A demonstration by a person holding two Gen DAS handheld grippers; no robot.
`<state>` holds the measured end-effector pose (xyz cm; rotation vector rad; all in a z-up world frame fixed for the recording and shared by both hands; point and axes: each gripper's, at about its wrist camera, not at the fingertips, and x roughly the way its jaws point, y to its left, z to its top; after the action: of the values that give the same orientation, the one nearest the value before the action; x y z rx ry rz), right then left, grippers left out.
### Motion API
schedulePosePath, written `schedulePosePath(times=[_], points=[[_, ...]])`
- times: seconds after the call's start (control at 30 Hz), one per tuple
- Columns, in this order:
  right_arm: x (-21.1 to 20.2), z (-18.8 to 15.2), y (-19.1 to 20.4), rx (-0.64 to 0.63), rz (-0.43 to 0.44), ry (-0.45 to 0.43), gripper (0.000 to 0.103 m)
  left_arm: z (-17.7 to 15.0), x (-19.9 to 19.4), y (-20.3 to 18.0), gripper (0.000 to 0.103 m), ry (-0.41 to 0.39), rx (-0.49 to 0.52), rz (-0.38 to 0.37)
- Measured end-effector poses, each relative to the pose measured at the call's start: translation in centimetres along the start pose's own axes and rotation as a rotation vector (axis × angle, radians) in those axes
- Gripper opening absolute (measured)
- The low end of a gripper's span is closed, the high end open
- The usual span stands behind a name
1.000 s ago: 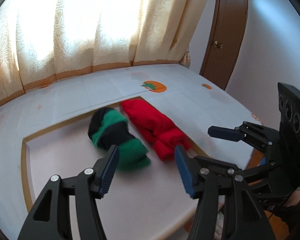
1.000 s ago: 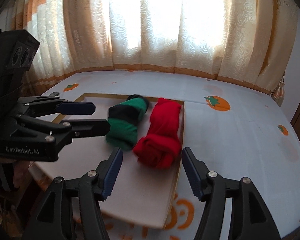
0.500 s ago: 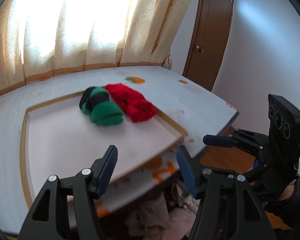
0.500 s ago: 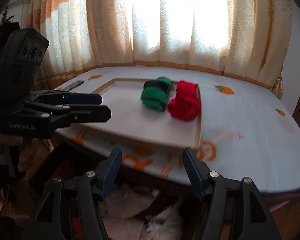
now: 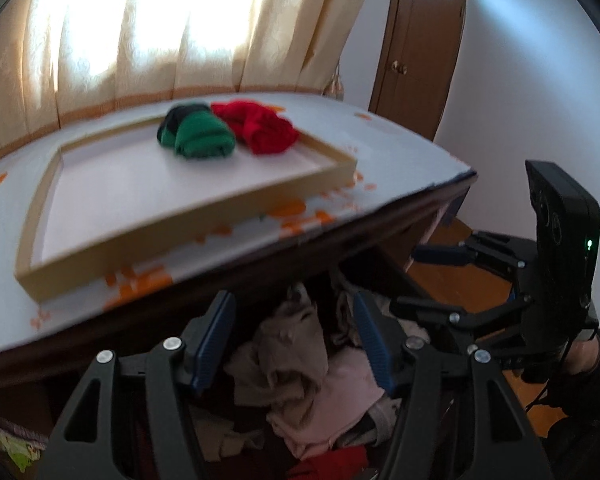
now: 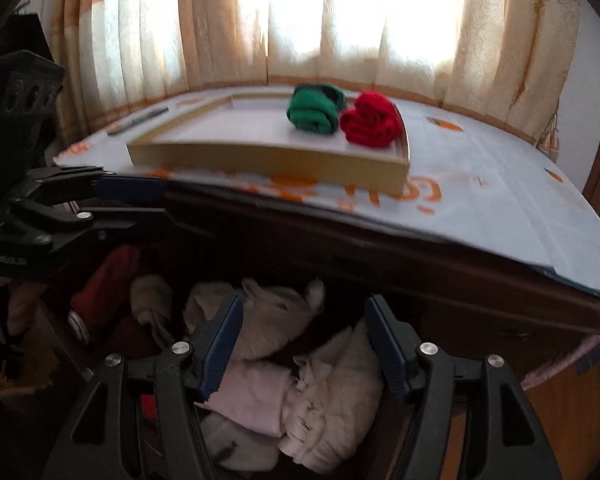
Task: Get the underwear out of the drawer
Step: 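Withdraw both open tools from the tray and lower them into the drawer, then close the left tool on beige underwear while the right tool closes on pale pink underwear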
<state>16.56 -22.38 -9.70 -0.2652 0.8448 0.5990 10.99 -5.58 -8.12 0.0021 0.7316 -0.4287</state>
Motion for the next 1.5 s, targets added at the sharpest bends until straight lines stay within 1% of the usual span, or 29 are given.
schedulePosePath(times=[0.13, 0.27, 0.43, 0.53, 0.63, 0.7, 0.77, 1.0, 1.07, 1.13, 1.3, 1.43, 1.5], points=[[1.2, -1.2, -0.1, -0.016, -0.028, 0.057, 0.066, -1.4, 1.3, -0.2, 0.063, 0.054, 0.004, 0.036], [2.6, -2.1, -0.4, -0.03, -0.053, 0.121, 0.066, -2.2, 2.2, -0.2, 0.063, 0.089, 0.004, 0.057], [4.2, -2.8, -0.8, -0.047, -0.06, 0.195, 0.066, -2.6, 3.0, 0.1, 0.064, 0.121, 0.008, 0.104], [4.9, -3.2, -0.7, -0.06, -0.062, 0.232, 0.066, -2.9, 3.6, 0.2, 0.067, 0.147, 0.016, 0.136], [5.5, -3.5, -0.4, -0.081, -0.058, 0.274, 0.066, -3.3, 4.3, 0.1, 0.067, 0.178, 0.025, 0.146], [5.8, -3.6, -0.2, -0.093, -0.058, 0.298, 0.066, -3.5, 4.7, 0.0, 0.067, 0.195, 0.031, 0.149], [6.5, -3.8, -0.2, -0.103, -0.061, 0.343, 0.066, -3.8, 5.0, -0.2, 0.069, 0.212, 0.042, 0.148], [7.4, -3.8, 0.3, -0.16, -0.089, 0.41, 0.065, -4.1, 5.7, -0.4, 0.071, 0.241, 0.053, 0.128], [7.8, -3.8, 0.8, -0.196, -0.11, 0.431, 0.065, -4.2, 6.0, -0.5, 0.072, 0.257, 0.058, 0.121], [8.0, -3.9, 1.3, -0.23, -0.113, 0.443, 0.065, -4.1, 6.4, -0.6, 0.072, 0.27, 0.066, 0.115], [8.2, -4.4, 2.3, -0.303, -0.147, 0.464, 0.062, -4.1, 7.5, -1.0, 0.072, 0.306, 0.084, 0.109], [8.5, -4.6, 2.9, -0.344, -0.163, 0.488, 0.054, -4.1, 8.7, -1.5, 0.072, 0.339, 0.105, 0.1], [8.7, -4.8, 3.2, -0.367, -0.17, 0.498, 0.052, -3.9, 9.3, -2.0, 0.072, 0.351, 0.123, 0.099]])
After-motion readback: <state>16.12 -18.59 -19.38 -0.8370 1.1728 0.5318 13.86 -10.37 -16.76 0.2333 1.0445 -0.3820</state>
